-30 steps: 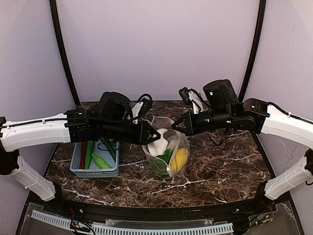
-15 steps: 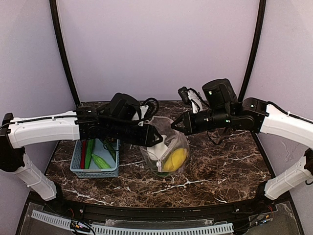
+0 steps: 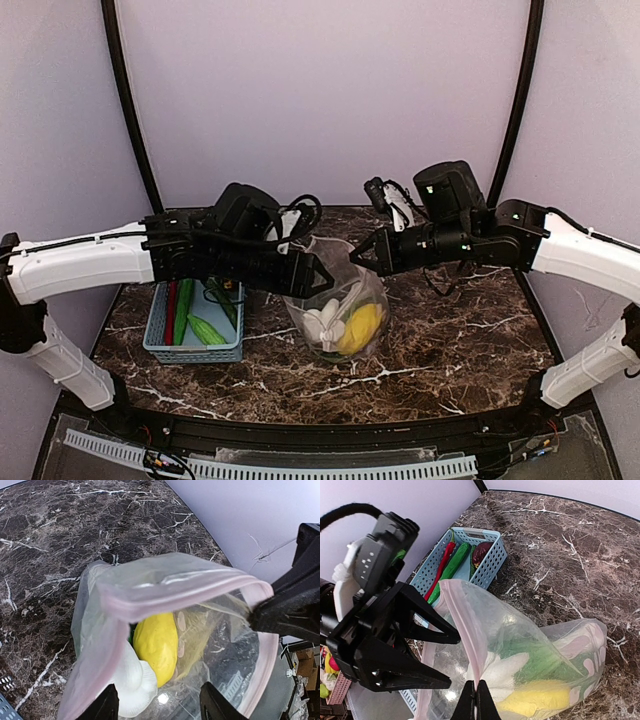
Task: Place the food in the zip-top bag and seal the zipper
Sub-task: Place the fake vegetable in the zipper food storage bag, then pick up the fake vegetable from the bin.
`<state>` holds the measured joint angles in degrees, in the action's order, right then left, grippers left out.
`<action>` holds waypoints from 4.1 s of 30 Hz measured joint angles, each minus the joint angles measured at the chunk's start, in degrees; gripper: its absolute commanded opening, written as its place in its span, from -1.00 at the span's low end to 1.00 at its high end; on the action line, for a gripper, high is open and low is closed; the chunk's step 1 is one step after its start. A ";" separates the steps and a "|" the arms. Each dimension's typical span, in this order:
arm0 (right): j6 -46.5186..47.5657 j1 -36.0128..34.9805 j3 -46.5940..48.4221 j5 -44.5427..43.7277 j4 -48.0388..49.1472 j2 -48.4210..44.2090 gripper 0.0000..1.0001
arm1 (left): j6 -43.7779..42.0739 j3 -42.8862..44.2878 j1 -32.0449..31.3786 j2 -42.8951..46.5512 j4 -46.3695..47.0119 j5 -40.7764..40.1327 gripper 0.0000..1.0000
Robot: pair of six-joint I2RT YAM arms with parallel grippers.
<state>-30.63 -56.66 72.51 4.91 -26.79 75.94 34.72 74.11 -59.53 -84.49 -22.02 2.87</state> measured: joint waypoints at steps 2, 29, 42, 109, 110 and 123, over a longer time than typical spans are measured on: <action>0.00 0.00 0.02 0.00 0.00 0.00 -1.00 | -0.61 0.13 0.00 1.09 -0.74 0.90 0.15; 0.11 0.00 0.00 0.00 0.02 0.00 -1.00 | -5.25 -10.67 30.51 19.08 -13.35 4.61 0.79; 0.17 0.00 0.00 0.00 0.04 0.04 -1.00 | 1.09 -33.18 37.20 24.37 -6.58 0.96 0.67; 0.20 0.00 0.00 -0.24 0.20 0.33 -1.00 | 3.61 -40.30 37.27 34.14 2.12 3.87 -0.05; 0.20 0.00 0.00 -0.22 0.20 0.33 -1.00 | 2.91 -40.09 37.27 35.12 1.77 4.63 -0.06; 0.13 0.00 0.00 -0.09 0.22 0.33 -1.00 | -2.38 -28.94 25.20 35.19 0.48 18.05 -0.06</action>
<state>-30.50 -56.66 72.51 4.82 -26.57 76.27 32.34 45.17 -34.33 -49.30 -21.54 20.93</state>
